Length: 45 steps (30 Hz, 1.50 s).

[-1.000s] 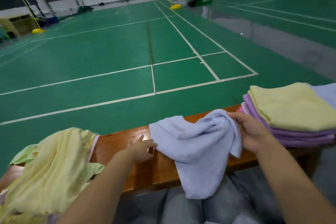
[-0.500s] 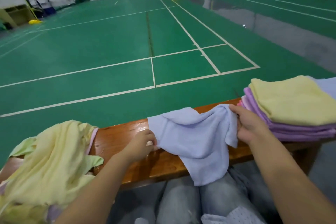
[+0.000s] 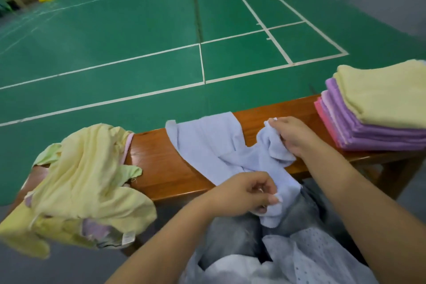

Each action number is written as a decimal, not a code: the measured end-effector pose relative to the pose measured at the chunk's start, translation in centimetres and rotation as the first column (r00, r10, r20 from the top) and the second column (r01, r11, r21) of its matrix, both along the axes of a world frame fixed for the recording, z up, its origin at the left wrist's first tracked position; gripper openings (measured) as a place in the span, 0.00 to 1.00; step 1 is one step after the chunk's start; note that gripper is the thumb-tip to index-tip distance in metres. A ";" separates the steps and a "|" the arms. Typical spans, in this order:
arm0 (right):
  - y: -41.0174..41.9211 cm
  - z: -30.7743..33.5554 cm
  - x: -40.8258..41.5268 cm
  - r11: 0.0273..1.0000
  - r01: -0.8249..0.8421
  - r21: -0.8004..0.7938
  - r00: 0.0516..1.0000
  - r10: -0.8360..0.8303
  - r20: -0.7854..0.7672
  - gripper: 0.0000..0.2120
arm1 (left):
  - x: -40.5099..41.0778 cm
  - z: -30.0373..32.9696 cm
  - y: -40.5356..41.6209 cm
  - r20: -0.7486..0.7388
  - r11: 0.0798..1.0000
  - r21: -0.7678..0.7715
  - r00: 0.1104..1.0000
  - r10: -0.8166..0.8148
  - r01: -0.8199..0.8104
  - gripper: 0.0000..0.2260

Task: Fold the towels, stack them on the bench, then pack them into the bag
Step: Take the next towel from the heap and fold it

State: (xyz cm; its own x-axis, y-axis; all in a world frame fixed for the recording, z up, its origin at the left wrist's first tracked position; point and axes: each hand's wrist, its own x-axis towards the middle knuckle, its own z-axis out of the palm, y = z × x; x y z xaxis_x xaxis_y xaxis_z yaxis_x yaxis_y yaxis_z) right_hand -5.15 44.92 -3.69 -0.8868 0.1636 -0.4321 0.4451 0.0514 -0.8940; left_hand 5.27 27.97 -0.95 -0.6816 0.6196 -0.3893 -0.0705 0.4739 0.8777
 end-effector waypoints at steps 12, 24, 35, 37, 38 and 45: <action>0.0 -3.8 4.2 0.468 -0.452 0.759 0.803 0.585 0.118 0.31 | -10.9 -7.6 -5.4 -0.561 0.790 -0.533 0.826 -0.059 -0.305 0.17; 2.0 -5.6 -1.7 0.450 -0.304 0.840 0.904 0.414 0.105 0.21 | -6.6 -9.1 -10.6 -0.574 0.712 -0.540 0.815 0.079 -0.449 0.17; 1.2 -3.3 -1.7 0.715 -0.001 0.700 0.926 0.265 -0.270 0.14 | -4.3 -7.4 -5.2 -0.278 0.918 -0.256 0.932 0.232 -0.304 0.10; 1.0 -2.3 -1.2 0.762 0.054 0.645 0.906 0.234 -0.352 0.12 | -5.8 -6.9 -6.5 -0.458 0.821 -0.331 0.840 0.291 -0.465 0.12; 0.8 -1.8 -0.9 0.790 0.072 0.608 0.899 0.212 -0.382 0.10 | -6.6 -6.6 -7.7 -0.562 0.760 -0.355 0.774 0.292 -0.544 0.14; -2.2 0.8 0.5 1.000 -0.011 0.016 0.928 0.016 -0.373 0.05 | -11.4 -9.0 -17.9 -0.655 0.511 -0.603 0.746 0.123 -0.613 0.20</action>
State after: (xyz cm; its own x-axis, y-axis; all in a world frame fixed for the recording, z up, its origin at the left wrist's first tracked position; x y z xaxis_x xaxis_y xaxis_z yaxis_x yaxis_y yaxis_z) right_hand -4.67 42.76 -2.85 -0.9857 0.1544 -0.0672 0.0786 0.0685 -0.9946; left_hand -6.12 10.12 -9.90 -0.9896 -0.0987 -0.1049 -0.1148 0.9803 0.1610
